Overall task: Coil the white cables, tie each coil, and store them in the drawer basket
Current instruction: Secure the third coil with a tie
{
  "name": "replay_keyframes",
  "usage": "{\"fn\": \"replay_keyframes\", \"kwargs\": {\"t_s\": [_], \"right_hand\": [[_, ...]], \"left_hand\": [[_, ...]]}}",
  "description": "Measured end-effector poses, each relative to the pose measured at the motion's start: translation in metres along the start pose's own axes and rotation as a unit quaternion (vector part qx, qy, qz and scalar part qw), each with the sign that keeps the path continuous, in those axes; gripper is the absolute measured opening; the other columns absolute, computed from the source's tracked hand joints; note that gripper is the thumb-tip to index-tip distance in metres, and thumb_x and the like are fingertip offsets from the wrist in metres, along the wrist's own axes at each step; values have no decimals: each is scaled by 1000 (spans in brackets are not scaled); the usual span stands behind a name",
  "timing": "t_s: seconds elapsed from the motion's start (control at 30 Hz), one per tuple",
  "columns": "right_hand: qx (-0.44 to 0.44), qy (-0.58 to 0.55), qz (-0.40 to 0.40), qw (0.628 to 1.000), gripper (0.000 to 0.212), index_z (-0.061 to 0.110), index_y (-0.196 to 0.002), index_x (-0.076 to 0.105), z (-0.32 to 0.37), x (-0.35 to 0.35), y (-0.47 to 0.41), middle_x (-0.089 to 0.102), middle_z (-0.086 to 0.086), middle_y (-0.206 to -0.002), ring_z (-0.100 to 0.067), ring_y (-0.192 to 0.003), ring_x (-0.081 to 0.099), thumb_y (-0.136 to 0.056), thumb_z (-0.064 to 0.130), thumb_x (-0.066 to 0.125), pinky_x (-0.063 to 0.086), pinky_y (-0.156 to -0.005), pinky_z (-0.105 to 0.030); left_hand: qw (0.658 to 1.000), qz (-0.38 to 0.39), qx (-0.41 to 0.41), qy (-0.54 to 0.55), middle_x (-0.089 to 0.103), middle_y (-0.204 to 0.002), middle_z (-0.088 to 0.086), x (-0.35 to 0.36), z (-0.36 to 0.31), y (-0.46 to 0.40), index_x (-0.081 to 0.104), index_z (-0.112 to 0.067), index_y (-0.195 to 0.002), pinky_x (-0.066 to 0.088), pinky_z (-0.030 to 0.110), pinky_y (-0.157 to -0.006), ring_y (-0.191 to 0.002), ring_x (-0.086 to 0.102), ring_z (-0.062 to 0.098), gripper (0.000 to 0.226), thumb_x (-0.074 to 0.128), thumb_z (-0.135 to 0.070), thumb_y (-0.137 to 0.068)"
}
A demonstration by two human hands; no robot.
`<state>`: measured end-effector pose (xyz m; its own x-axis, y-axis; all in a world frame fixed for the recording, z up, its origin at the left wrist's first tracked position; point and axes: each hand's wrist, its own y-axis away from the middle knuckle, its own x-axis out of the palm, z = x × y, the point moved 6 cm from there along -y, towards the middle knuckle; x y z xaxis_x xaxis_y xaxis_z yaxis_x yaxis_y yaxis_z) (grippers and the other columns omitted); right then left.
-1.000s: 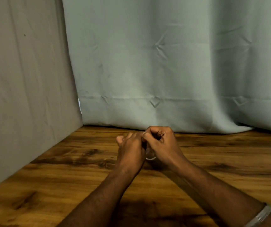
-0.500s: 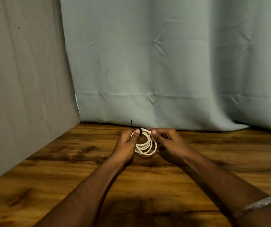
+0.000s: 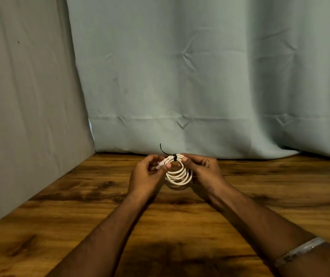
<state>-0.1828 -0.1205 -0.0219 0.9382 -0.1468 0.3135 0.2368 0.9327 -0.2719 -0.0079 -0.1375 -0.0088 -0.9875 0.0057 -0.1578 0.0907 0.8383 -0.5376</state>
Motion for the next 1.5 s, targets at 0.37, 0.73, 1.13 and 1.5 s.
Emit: {"fn": "replay_keyframes", "kwargs": {"t_s": [0.37, 0.73, 1.13, 1.5], "right_hand": [[-42, 98, 5, 994, 10, 2, -94, 69, 10, -6, 10, 79, -18, -87, -29, -73, 75, -88, 3, 77, 63, -61, -41], [23, 107, 12, 994, 11, 5, -94, 81, -1, -7, 9, 79, -18, -89, -31, -80, 75, -90, 14, 78, 58, -67, -34], [38, 64, 13, 997, 17, -3, -96, 80, -10, -9, 14, 79, -21, -98, -34, -96, 76, -81, 3, 83, 62, -88, -41], [30, -34, -134, 990, 8, -9, -93, 75, 48, -73, 111, 75, -30, -98, -32, -76, 74, -85, -8, 75, 62, -66, -39]], "left_hand": [[960, -15, -214, 180, 76, -84, 15, 0, 27, 9, 73, -2, -88, 60, 30, -71, -71, 70, 20, 5, 69, 1, -89], [961, -109, -177, 181, 77, -90, 18, -16, 32, 10, 75, 0, -95, 60, 51, -86, -92, 74, 37, 17, 80, 1, -79], [947, -83, -200, 239, 75, -97, 26, -15, 36, 16, 71, 9, -103, 58, 51, -90, -95, 72, 40, 20, 73, 9, -83], [972, 18, -138, 188, 78, -87, 16, 50, -30, 70, 78, -1, -97, 61, 44, -80, -88, 75, 35, 20, 81, -1, -77]]}}
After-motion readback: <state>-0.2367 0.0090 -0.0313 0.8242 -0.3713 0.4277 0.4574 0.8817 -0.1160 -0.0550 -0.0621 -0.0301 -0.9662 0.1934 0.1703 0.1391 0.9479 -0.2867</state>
